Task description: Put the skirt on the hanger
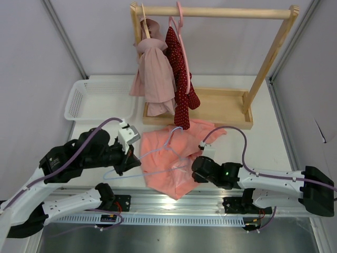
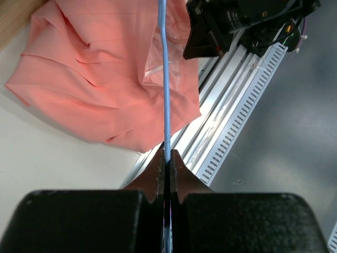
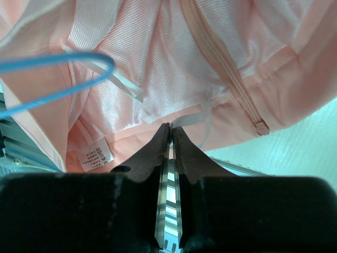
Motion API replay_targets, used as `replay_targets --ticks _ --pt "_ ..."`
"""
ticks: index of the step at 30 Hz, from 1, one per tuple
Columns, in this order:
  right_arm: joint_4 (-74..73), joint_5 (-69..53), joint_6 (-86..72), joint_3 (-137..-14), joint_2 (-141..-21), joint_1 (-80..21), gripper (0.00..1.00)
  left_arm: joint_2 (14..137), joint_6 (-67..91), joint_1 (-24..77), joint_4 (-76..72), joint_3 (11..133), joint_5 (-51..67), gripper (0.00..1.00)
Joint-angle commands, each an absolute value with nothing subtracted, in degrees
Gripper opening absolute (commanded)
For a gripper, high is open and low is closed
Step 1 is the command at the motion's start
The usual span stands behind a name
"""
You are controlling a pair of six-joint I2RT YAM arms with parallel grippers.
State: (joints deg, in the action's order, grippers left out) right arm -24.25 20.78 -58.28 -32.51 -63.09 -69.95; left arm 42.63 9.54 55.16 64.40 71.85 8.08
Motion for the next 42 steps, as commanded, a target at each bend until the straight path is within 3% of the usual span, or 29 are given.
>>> replay_targets --ticks 1,16,42 --pt "-26.4 23.0 -59.9 -32.1 -60.4 -69.1 0.11 43.2 10.0 55.4 60.2 69.7 10.6 0.00" --pt "-29.3 21.9 -60.4 -30.1 -54.6 -66.3 0.11 44.3 10.3 55.4 52.6 61.8 14.9 0.00" --pt "-28.0 20.5 -58.5 -29.2 -54.6 -62.6 0.11 43.2 10.5 55.4 51.2 59.7 16.6 0.00"
